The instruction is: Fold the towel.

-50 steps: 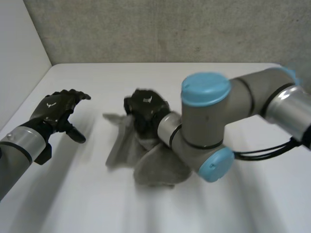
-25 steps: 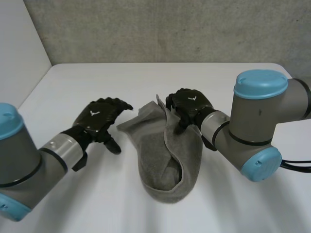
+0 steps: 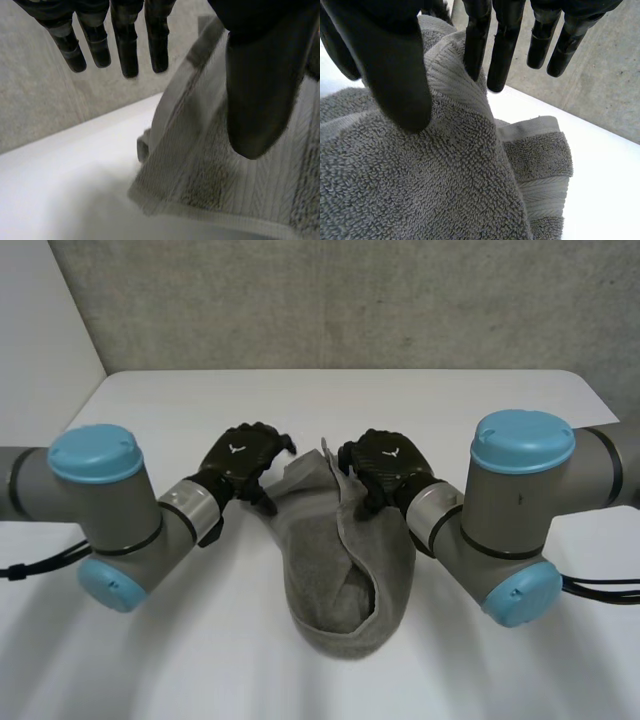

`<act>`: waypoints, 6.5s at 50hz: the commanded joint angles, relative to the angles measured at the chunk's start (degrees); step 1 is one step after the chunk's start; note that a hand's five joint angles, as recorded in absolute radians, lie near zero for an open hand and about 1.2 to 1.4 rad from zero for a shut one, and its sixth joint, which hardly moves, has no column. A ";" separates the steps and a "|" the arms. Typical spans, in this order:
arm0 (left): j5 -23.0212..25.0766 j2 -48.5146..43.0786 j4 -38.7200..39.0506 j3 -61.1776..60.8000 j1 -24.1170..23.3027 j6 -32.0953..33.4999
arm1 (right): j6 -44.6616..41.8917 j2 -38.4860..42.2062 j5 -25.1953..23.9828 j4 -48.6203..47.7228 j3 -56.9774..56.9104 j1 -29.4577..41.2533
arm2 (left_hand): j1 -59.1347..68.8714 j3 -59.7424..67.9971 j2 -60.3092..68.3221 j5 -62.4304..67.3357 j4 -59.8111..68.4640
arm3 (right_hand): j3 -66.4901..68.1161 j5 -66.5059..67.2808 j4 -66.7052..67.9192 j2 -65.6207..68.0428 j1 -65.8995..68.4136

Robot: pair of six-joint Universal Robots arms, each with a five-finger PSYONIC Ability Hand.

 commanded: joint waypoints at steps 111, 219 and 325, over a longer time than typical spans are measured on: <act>-0.45 2.50 -1.92 -9.88 8.14 24.71 | -44.92 -4.51 -10.29 -3.12 15.98 -25.90 | -6.91 -3.30 -7.10 -7.41 -3.76 | -3.00 11.79 -4.35 11.26 11.35; -2.12 6.02 -10.44 -1.00 2.86 10.04 | -47.28 -18.47 -21.18 5.85 32.92 -30.74 | 34.81 -3.30 34.62 34.31 -3.76 | -3.00 -26.90 -4.35 -27.43 -27.35; 0.17 6.46 -9.22 -9.09 12.18 18.91 | -29.00 -12.77 -3.08 9.62 14.48 -25.29 | 33.96 -3.30 33.78 33.47 -3.76 | -3.00 33.09 -4.35 32.57 32.65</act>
